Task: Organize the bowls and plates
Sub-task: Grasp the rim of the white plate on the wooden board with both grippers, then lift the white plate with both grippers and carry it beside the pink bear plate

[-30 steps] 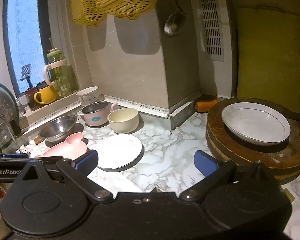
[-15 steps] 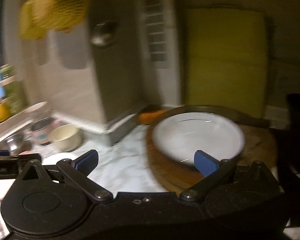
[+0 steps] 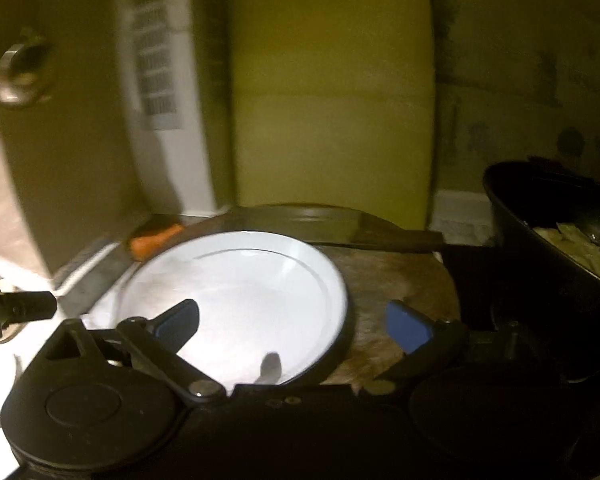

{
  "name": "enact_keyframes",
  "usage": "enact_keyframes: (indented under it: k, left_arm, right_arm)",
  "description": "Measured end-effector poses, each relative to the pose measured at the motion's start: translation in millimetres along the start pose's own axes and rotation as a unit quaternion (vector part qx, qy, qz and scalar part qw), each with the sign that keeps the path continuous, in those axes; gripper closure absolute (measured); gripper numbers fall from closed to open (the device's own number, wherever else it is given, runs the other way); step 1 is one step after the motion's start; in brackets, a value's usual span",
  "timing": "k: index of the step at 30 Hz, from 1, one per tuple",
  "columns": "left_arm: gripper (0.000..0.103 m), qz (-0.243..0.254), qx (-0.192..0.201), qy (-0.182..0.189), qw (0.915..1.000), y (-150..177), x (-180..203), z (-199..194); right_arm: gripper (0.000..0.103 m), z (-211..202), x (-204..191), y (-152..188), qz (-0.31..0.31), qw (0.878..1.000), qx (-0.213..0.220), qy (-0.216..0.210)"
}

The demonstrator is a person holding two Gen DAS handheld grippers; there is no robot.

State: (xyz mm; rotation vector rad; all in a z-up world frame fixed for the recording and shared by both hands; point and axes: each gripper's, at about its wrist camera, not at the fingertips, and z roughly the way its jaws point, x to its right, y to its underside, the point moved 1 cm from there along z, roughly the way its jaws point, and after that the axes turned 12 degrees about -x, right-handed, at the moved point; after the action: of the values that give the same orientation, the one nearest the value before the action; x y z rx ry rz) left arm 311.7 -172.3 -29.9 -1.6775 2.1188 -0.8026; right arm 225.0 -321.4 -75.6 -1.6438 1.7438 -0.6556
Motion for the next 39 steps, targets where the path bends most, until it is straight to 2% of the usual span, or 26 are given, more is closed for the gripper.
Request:
enact_keyframes:
  k: [4, 7, 9, 11, 15, 20, 22, 25, 27, 29, 39]
  left_arm:
    - [0.001, 0.000, -0.028, 0.010, 0.9996, -21.0, 4.4, 26.8]
    - [0.011, -0.014, -0.050, 0.028, 0.9983, -33.3, 3.9, 47.4]
    - [0.014, -0.024, -0.066, 0.034, 0.9970, -39.0, 3.0, 59.8]
    - [0.036, -0.034, -0.083, 0.041, 0.9952, -43.2, 1.8, 70.5]
    - [0.044, -0.056, -0.104, 0.056, 0.9915, -47.9, -0.9, 82.7]
    - [0.068, -0.066, -0.125, 0.069, 0.9876, -48.7, -0.4, 92.4]
    - [0.070, -0.074, -0.127, 0.075, 0.9863, -48.6, -1.4, 94.4]
    - [0.082, -0.073, -0.131, 0.083, 0.9852, -48.6, 0.1, 96.1]
    - [0.083, -0.073, -0.131, 0.085, 0.9851, -48.8, 1.8, 96.1]
    - [0.083, -0.077, -0.131, 0.084, 0.9847, -49.1, 2.0, 96.1]
    - [0.086, -0.092, -0.125, 0.078, 0.9849, -42.0, -2.0, 87.3]
  right_arm:
    - [0.015, 23.0, 19.0, -10.6, 0.031, 0.999, -0.030, 0.001]
    - [0.023, 40.6, 29.2, -16.8, 0.044, 0.998, -0.046, 0.000]
    - [0.025, 51.6, 36.5, -18.9, 0.057, 0.996, -0.061, -0.007]
    - [0.030, 61.8, 43.6, -20.6, 0.076, 0.994, -0.078, -0.013]
    - [0.045, 75.5, 50.7, -23.6, 0.097, 0.990, -0.098, -0.034]
    - [0.061, 83.8, 50.0, -23.3, 0.097, 0.988, -0.109, -0.045]
    - [0.072, 85.7, 51.8, -23.2, 0.102, 0.987, -0.114, -0.052]
    - [0.081, 87.9, 54.4, -23.6, 0.110, 0.985, -0.118, -0.061]
    - [0.084, 88.4, 55.7, -23.7, 0.114, 0.984, -0.118, -0.068]
    - [0.091, 88.4, 56.4, -23.2, 0.118, 0.983, -0.117, -0.081]
    - [0.091, 86.9, 55.1, -22.8, 0.130, 0.982, -0.115, -0.079]
